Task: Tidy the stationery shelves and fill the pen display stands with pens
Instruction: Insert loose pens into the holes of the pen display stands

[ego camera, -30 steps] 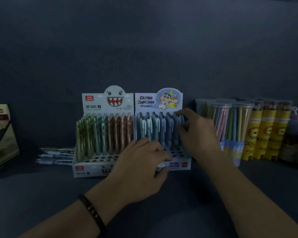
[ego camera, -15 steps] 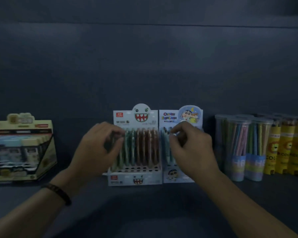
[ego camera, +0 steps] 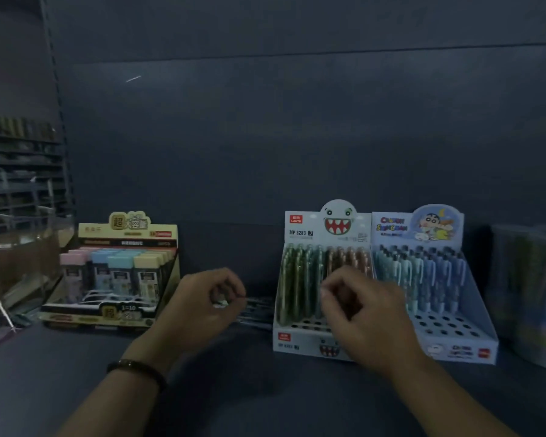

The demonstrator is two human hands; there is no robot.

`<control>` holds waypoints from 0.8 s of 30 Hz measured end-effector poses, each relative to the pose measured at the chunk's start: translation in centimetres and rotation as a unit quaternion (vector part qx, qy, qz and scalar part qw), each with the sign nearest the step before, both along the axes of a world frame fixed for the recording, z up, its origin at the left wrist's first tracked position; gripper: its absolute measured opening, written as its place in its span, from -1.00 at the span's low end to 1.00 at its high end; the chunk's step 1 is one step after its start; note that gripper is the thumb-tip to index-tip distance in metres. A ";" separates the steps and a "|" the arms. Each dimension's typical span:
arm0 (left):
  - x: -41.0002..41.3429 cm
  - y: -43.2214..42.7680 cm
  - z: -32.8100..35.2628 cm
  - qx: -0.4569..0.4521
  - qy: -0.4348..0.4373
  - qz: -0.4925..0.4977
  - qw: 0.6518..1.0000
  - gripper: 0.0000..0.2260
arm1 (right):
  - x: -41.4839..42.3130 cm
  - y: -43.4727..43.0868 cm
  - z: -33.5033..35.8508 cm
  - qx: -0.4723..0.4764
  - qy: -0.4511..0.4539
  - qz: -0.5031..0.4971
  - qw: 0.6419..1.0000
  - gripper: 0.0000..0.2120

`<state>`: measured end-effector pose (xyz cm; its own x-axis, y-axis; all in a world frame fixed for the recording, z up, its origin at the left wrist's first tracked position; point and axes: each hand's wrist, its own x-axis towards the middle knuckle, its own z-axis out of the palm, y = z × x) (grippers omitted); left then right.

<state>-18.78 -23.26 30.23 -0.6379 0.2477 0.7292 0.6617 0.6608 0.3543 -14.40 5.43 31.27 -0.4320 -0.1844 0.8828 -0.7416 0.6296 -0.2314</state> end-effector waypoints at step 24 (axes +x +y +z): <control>-1.2 -0.2 -1.4 -0.054 -0.074 0.001 0.996 -0.76 | 0.3 -0.8 -0.6 0.087 -0.178 -0.081 0.977 -0.68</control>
<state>-20.01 -23.42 28.86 -0.7374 0.3180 0.5959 0.6057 0.7017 0.3751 -14.15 4.64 30.70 -0.7425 -0.2225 0.6318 -0.5206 0.7852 -0.3353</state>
